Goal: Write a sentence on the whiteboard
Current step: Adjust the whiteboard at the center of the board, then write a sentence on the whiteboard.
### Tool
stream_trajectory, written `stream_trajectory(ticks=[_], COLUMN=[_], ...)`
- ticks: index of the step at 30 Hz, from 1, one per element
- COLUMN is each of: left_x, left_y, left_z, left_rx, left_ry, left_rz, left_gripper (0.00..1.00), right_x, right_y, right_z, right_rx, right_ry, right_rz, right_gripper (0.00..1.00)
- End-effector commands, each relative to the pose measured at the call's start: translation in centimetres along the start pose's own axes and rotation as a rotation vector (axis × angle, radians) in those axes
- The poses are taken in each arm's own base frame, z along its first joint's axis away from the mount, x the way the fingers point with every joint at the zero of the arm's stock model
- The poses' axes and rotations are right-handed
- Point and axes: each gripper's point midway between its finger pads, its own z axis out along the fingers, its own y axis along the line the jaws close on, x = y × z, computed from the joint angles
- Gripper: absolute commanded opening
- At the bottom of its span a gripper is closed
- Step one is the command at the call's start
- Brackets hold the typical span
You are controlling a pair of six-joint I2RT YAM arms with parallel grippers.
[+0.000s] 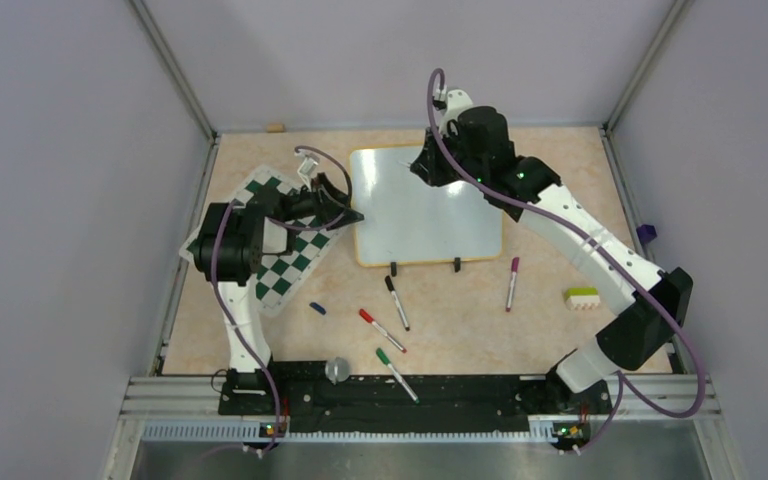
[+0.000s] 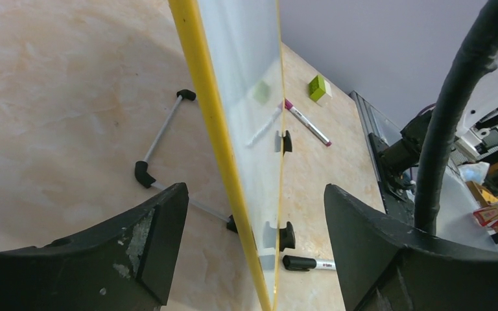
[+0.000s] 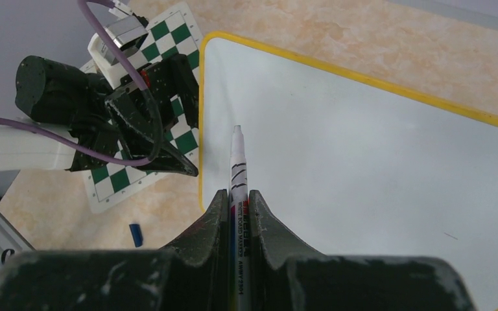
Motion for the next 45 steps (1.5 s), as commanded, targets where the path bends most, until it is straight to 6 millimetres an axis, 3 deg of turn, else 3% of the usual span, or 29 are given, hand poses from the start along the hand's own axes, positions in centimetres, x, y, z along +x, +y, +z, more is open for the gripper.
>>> stream_trajectory(ticks=[1, 10, 13, 16, 20, 30, 32, 33, 37, 38, 43, 44, 45], left_x=[-0.8, -1.0, -1.0, -0.9, -0.7, -0.3, -0.3, -0.3, -0.2, -0.2, -0.2, -0.2, -0.2], left_y=[-0.3, 0.7, 0.8, 0.7, 0.7, 0.0, 0.0, 0.1, -0.1, -0.2, -0.4, -0.4, -0.3], left_z=[0.1, 0.0, 0.0, 0.0, 0.1, 0.8, 0.9, 1.0, 1.2, 1.2, 1.2, 1.2, 1.2], left_rx=[0.037, 0.026, 0.026, 0.028, 0.025, 0.055, 0.06, 0.064, 0.078, 0.08, 0.077, 0.077, 0.077], left_ry=[0.006, -0.002, -0.002, 0.0, -0.003, 0.024, 0.029, 0.034, 0.047, 0.049, 0.045, 0.045, 0.044], left_rz=[0.067, 0.024, 0.017, 0.023, 0.023, 0.027, 0.023, 0.016, 0.021, 0.025, 0.034, 0.032, 0.028], left_gripper=[0.83, 0.81, 0.66, 0.59, 0.42, 0.38, 0.39, 0.45, 0.91, 0.98, 0.98, 0.93, 0.79], right_x=[-2.9, -3.0, -2.9, -2.9, -2.7, -2.5, -2.3, -2.3, -2.4, -2.4, -2.7, -2.7, -2.6], right_y=[1.4, 1.3, 1.2, 1.3, 1.3, 2.2, 2.4, 2.4, 3.0, 3.1, 3.4, 3.4, 3.4], right_z=[-0.6, -0.3, -0.1, 0.2, 0.9, 2.4, 2.8, 3.0, 3.8, 4.0, 4.3, 4.3, 4.4], right_rx=[-0.032, -0.03, -0.029, -0.029, -0.007, 0.058, 0.054, 0.053, 0.048, 0.049, 0.059, 0.062, 0.065], right_ry=[-0.083, -0.092, -0.092, -0.089, -0.072, -0.06, -0.055, -0.054, -0.054, -0.054, -0.058, -0.059, -0.057], right_rz=[-0.028, -0.03, -0.031, -0.036, -0.043, -0.077, -0.076, -0.075, -0.084, -0.089, -0.1, -0.1, -0.1], right_gripper=[0.0, 0.0, 0.0, 0.0, 0.0, 0.0, 0.0, 0.0, 0.0, 0.0, 0.0, 0.0, 0.0])
